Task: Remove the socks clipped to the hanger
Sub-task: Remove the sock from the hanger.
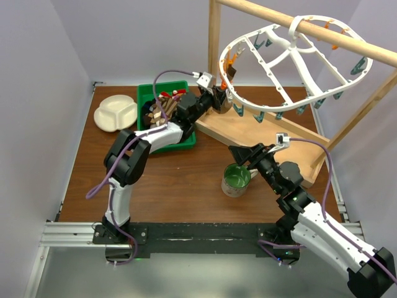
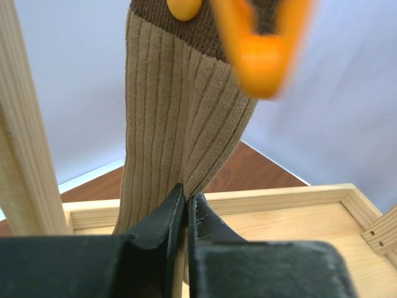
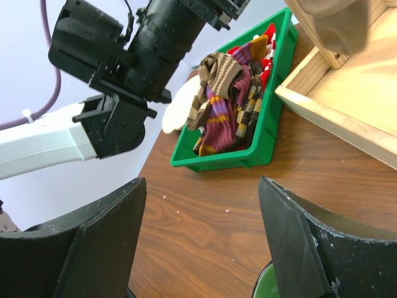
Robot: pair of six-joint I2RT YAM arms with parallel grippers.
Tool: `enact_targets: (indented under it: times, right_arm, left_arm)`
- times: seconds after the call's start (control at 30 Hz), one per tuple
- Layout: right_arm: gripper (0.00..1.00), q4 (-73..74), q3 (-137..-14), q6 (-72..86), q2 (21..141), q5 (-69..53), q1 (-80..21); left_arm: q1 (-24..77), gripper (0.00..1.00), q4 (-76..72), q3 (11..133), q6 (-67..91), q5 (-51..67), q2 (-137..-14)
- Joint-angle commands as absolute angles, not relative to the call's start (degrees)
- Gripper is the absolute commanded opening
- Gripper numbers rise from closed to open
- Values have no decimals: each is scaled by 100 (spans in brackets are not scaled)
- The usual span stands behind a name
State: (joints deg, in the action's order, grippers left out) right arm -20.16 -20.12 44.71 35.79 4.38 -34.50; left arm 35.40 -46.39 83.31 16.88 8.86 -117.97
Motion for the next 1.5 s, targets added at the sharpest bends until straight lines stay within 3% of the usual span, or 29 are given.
enact_targets:
  times: [0.0, 0.33, 0.53, 0.73, 1.1, 1.47]
  right_arm:
    - [77, -2206, -2048, 4359, 3568, 527, -3454]
    - [79, -2487, -2083, 4289, 3788, 624, -3445]
    - [79, -2970, -2083, 4262, 4165, 361, -3323]
    - [78, -3751, -2092, 4517, 4666, 18, -3120]
    - [82, -4438, -2188, 4544, 5088, -97, -2953]
    - [82, -6371, -2092, 5168, 6090, -308, -2900]
  left_arm:
    - [3586, 0, -5203, 8034, 1652, 765, -11348]
    - [3595, 0, -5274, 6970, 1679, 1396, -10293]
    - [3603, 0, -4336, 6829, 1547, 2371, -9827]
    - [3603, 0, -3773, 6548, 1582, 2400, -9151]
    - [3788, 0, -2278, 6565, 2048, 1109, -8605]
    - [4755, 0, -809, 7181, 1705, -676, -8719]
